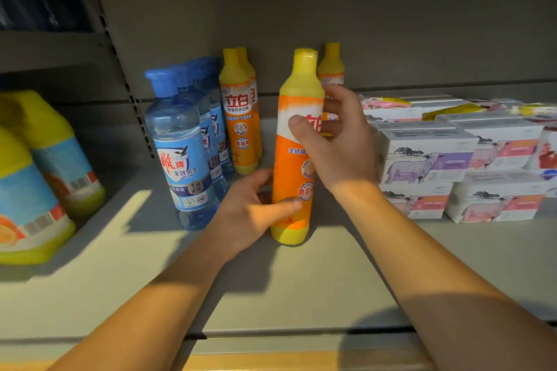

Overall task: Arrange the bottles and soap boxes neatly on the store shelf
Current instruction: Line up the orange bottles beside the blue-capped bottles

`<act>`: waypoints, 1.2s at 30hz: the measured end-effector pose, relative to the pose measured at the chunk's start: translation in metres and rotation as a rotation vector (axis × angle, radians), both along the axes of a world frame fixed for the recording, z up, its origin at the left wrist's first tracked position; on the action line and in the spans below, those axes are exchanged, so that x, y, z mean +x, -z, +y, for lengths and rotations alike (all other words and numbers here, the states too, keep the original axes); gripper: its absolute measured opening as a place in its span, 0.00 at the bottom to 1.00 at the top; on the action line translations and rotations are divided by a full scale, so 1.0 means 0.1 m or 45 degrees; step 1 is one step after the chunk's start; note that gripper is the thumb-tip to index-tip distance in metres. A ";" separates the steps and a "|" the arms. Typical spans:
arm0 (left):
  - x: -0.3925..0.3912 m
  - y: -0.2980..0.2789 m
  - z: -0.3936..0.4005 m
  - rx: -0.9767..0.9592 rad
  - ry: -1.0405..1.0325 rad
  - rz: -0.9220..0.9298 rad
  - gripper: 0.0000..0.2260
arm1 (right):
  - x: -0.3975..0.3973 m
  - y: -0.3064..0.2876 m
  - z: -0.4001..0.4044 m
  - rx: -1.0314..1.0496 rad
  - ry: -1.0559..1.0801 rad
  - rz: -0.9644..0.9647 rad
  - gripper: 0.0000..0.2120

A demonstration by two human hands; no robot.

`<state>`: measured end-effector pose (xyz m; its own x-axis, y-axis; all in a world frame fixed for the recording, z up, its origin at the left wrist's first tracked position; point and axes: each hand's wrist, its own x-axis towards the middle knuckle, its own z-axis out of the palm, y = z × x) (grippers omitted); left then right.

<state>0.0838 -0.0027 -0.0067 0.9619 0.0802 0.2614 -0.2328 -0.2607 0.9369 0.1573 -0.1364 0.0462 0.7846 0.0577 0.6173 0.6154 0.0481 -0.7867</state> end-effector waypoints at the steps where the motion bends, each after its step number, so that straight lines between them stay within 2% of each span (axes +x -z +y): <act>1: 0.01 0.01 0.02 -0.023 0.031 -0.019 0.27 | -0.02 0.00 0.00 -0.031 -0.037 -0.010 0.25; 5: 0.03 0.02 0.09 -0.174 0.097 -0.007 0.27 | -0.02 0.02 -0.01 -0.108 -0.222 -0.010 0.27; 7: 0.02 0.02 0.14 -0.167 0.125 0.025 0.26 | -0.01 0.04 -0.02 -0.186 -0.259 -0.022 0.29; 11: -0.01 0.01 0.20 0.086 0.063 0.034 0.20 | 0.00 0.09 -0.03 -0.261 -0.246 0.006 0.31; 17: -0.13 -0.05 0.06 0.236 -0.152 -0.006 0.14 | 0.00 0.22 -0.06 -0.305 -0.234 0.100 0.27; 22: -0.47 0.04 0.07 0.714 -0.412 -0.075 0.16 | -0.09 0.33 -0.10 -0.557 -0.170 0.154 0.32; 26: -0.79 0.10 0.28 1.238 -0.441 0.148 0.22 | -0.19 0.55 -0.13 -0.687 -0.081 0.052 0.29; 28: -0.90 0.13 0.36 1.283 -0.448 0.231 0.22 | -0.18 0.56 -0.07 -0.703 -0.050 0.065 0.28; 32: -0.95 0.19 0.37 1.317 -0.491 0.168 0.21 | -0.09 0.52 0.20 -0.755 -0.020 0.079 0.31; 36: -0.94 0.22 0.38 1.328 -0.522 0.121 0.19 | 0.01 0.50 0.48 -0.792 0.015 0.062 0.28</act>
<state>-0.0103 0.0355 -0.0289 0.9327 0.1801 0.3126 0.1114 -0.9679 0.2251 0.1587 -0.0884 -0.0039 0.8135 0.3863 0.4346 0.5762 -0.4345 -0.6923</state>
